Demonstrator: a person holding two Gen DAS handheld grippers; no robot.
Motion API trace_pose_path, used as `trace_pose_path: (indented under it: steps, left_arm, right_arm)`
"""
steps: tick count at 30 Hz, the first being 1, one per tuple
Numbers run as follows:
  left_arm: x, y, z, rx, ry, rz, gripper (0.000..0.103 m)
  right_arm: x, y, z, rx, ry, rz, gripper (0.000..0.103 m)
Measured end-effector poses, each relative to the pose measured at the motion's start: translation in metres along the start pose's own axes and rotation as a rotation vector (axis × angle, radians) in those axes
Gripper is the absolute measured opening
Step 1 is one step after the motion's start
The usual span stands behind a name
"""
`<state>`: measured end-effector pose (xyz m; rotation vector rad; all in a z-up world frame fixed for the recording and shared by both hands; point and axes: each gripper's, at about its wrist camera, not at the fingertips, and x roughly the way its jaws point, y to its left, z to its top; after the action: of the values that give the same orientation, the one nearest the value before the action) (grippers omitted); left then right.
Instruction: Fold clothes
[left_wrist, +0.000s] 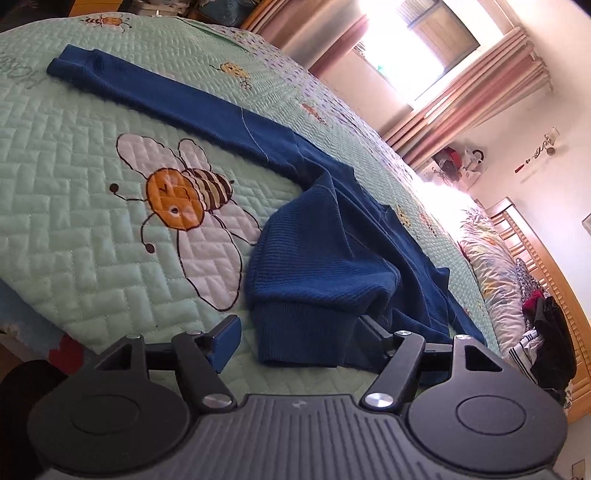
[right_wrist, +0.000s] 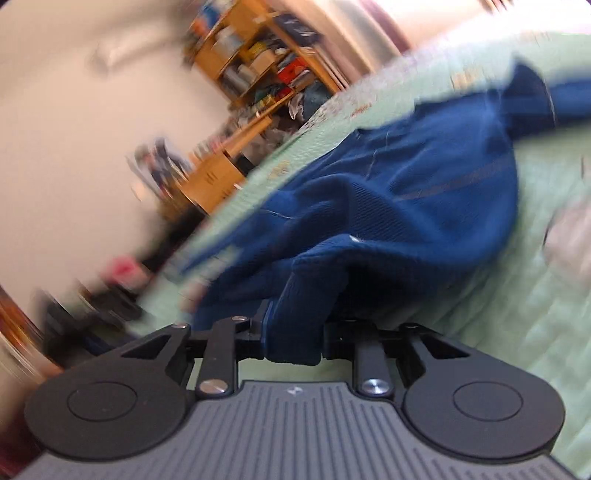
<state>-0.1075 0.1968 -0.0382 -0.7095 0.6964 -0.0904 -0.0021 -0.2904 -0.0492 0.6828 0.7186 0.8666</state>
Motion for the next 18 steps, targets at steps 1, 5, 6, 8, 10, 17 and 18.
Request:
trace_pose_path:
  steps: [1, 5, 6, 8, 10, 17, 18]
  left_arm:
    - [-0.003, 0.002, 0.001, -0.004, -0.009, 0.0, 0.074]
    - [-0.008, 0.009, 0.003, -0.012, -0.03, 0.014, 0.077]
    - [-0.006, 0.009, 0.003, -0.005, -0.026, 0.021, 0.077]
    - [-0.002, 0.008, 0.003, 0.009, -0.019, 0.035, 0.078]
    - [0.0, 0.003, 0.004, 0.057, -0.023, 0.068, 0.08]
    - [0.003, 0.003, 0.013, 0.079, -0.048, 0.137, 0.091]
    - [0.007, 0.003, 0.015, 0.079, -0.04, 0.148, 0.092]
  right_arm:
    - [-0.009, 0.0, 0.0, 0.093, -0.007, 0.069, 0.026]
    - [-0.049, -0.005, -0.012, 0.299, -0.08, 0.273, 0.024]
    - [-0.056, -0.01, -0.016, 0.308, -0.085, 0.246, 0.024]
    - [-0.063, -0.019, -0.025, 0.264, -0.052, 0.094, 0.024]
    - [-0.069, -0.032, -0.036, 0.257, -0.013, -0.045, 0.028]
    - [-0.098, -0.05, -0.062, 0.331, -0.081, -0.061, 0.068]
    - [-0.101, -0.048, -0.06, 0.314, -0.097, -0.059, 0.076]
